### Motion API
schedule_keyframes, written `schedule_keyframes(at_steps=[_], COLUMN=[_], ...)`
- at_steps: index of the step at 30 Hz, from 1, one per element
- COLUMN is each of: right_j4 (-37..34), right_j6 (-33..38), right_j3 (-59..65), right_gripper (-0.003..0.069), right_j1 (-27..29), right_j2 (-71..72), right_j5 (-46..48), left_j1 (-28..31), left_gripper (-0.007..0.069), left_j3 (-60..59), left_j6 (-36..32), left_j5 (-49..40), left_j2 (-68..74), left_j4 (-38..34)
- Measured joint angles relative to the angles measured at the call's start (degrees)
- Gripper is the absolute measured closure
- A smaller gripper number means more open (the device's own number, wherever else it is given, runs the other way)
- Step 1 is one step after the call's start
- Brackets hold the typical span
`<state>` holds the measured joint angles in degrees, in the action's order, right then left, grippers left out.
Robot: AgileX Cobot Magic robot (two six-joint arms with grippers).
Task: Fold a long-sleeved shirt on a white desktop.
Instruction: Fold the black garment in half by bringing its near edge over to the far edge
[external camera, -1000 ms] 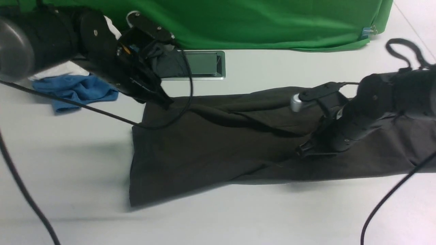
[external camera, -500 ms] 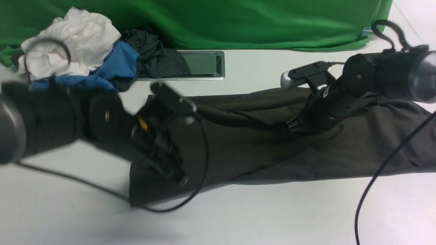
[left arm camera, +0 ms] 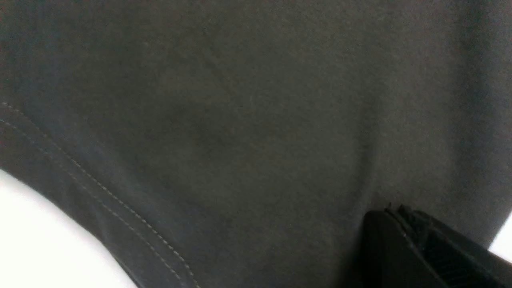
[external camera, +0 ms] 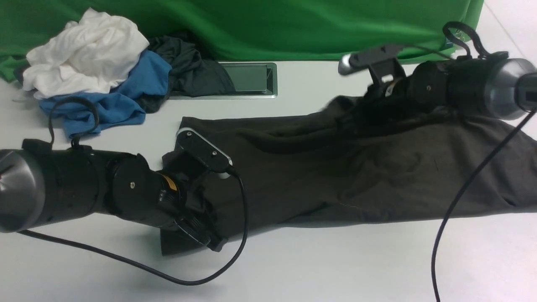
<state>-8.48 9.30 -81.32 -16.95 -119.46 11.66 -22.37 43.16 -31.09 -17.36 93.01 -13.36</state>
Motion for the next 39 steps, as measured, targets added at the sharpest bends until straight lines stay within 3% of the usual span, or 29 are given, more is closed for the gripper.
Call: schedule_keyframes(at_steps=[4, 7, 16, 21, 24, 25, 26, 29, 31, 35, 39], right_j4=[0.0, 0.0, 0.9, 0.9, 0.4, -0.5, -0.9, -1.7, -1.9, -1.8, -1.7], right_j6=[0.0, 0.0, 1.0, 0.3, -0.5, -0.7, -0.7, -0.7, -0.6, 1.4, 2.9], right_j3=[-2.6, -4.6, -7.8, -8.0, -7.8, -7.5, -7.5, -7.5, -7.6, -7.6, -7.6], right_gripper=[0.0629, 0.0629, 0.0627, 0.0615, 0.0527, 0.04, 0.0318, 0.0132, 0.0072, 0.0114, 0.0249], right_j1=[1.3, 2.4, 4.2, 4.2, 4.2, 4.2, 4.2, 4.2, 4.0, 2.9, 1.9], right_j2=[-3.9, -4.8, 7.8, 6.0, 3.9, 3.0, 2.9, 2.8, 2.5, 0.3, -2.5], right_j5=[-9.1, -7.3, 18.7, 26.0, 27.3, 27.1, 26.6, 23.3, 21.3, 18.0, 13.5], left_j1=[0.0, 0.0, 0.2, 0.3, 0.4, 0.4, 0.5, 0.5, 0.5, 0.5, 0.5], left_gripper=[0.0606, 0.0606, 0.0606, 0.0606, 0.0606, 0.0606, 0.0606, 0.0606, 0.0606, 0.0606, 0.0606], left_j3=[0.0, 0.1, 11.9, 17.4, 17.8, 17.8, 17.8, 17.8, 17.8, 17.8, 17.9], left_j6=[-0.1, -0.1, 2.3, 2.6, 2.6, 2.6, 2.6, 2.6, 2.6, 2.6, 2.5], left_j5=[0.0, -1.5, -13.7, -18.5, -21.1, -22.6, -23.0, -23.4, -23.5, -23.7, -24.3], left_j2=[0.0, 0.0, 0.0, 0.0, 0.0, 0.0, 0.0, 0.0, 0.0, 0.0, 0.0], left_j4=[0.0, 0.3, 1.5, 1.3, 1.3, 1.3, 1.3, 1.3, 1.3, 1.3, 1.4])
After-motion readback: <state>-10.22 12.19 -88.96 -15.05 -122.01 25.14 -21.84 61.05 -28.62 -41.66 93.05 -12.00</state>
